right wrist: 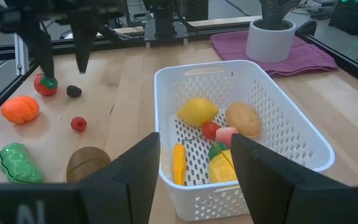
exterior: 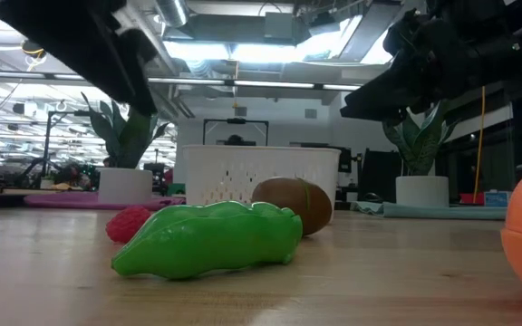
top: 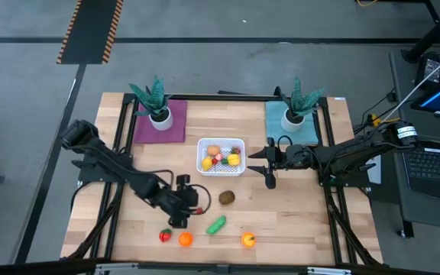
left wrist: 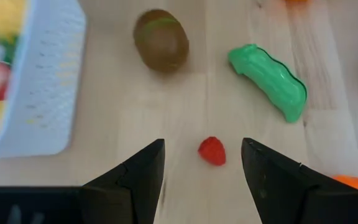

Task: Pick and placing Produce into tupperware
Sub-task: Put the red raspberry into the white bin

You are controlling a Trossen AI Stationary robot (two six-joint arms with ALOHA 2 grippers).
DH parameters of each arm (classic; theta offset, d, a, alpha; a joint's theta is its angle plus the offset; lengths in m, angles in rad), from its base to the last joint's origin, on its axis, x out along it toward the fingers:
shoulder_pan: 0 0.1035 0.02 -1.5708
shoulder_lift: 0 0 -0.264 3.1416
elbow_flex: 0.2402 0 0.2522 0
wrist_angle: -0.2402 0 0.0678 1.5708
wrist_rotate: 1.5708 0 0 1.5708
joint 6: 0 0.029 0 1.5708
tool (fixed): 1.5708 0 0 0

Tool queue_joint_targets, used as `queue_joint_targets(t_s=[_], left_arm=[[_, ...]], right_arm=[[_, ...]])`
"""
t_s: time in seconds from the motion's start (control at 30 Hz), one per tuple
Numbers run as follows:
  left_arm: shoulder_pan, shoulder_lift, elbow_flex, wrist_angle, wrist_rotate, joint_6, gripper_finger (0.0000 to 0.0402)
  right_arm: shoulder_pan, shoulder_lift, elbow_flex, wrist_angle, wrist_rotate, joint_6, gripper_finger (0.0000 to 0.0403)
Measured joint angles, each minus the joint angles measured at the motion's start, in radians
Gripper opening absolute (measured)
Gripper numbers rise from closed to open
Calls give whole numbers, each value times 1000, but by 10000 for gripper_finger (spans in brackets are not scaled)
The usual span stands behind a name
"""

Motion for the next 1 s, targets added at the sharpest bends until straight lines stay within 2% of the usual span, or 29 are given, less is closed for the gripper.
queue_joint_targets(t_s=[0.37,0.73,1.0], left_arm=[[39,144,42,0,105,-31,204],[40,154,41,8,100,-103,204],[39,237,40,13,85,-105,204]], right_arm=[[0,0,0,-24,0,-3,200],[0,0,0,-28,0,-13,200],[0,0,0,-32,-1,-28,200]])
